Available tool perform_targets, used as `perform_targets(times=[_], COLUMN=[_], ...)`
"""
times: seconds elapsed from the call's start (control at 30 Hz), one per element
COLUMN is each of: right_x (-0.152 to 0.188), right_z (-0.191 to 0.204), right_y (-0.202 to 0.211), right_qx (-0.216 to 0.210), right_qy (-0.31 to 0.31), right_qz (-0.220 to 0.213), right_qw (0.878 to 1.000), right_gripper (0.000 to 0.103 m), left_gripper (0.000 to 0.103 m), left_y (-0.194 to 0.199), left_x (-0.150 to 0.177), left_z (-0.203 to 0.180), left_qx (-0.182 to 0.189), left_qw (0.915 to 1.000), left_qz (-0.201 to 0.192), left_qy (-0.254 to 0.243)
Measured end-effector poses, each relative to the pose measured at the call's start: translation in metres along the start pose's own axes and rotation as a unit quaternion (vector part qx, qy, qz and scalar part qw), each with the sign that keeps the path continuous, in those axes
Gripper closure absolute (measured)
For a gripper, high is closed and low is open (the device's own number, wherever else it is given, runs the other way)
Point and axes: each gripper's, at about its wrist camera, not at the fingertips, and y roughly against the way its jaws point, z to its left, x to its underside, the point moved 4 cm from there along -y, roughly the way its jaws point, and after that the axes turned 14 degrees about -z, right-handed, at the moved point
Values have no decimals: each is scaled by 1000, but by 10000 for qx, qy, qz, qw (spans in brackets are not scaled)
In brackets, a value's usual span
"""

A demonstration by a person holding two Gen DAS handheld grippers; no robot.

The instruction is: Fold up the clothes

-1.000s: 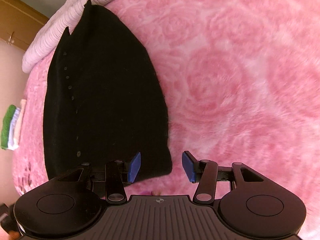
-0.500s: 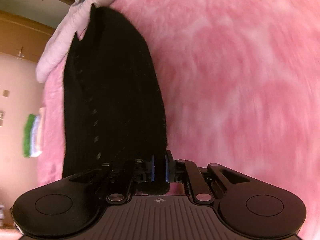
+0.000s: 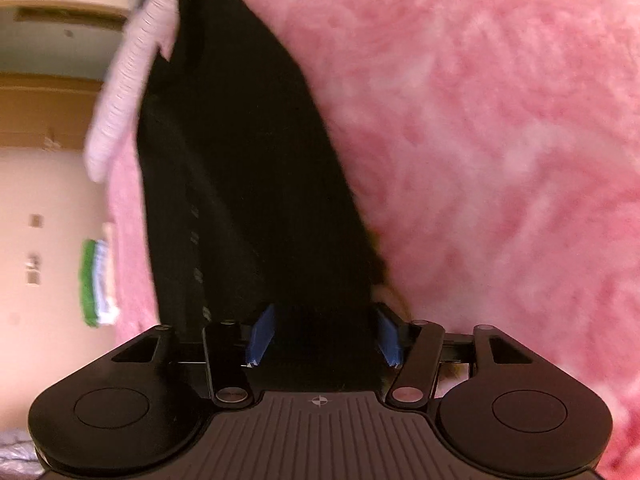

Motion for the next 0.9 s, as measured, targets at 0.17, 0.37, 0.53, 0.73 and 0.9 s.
perform_targets(times=[0.17,0.37,0.53,0.73,0.9], right_x=[-3,-7,-18,-33,-67], right_z=[3,8,48,141,249], right_y=[-7,2,57,139,234], right_qx=[-221,-594,-1198,-2278,-3515], right_qy=[35,-105,-201,220,1089], right_qz=[-46,-130,-165,-506,-1291], right_qw=[9997,9981,9925,9721,9208], right_gripper=[91,96,97,97,97], left_gripper=[94,97,97,97,97], left_y=[-25,6,78,186,274], left_x=[4,-7,-38,-89,-136], left_z=[-8,-32,-88,-176,-272], left_qx=[313,558,1135,2111,3089], left_qw=[9988,9959,9888,9648,9191], left_qz=[310,302,-120,-940,-1702], left_qy=[-221,-646,-961,-1257,-1755])
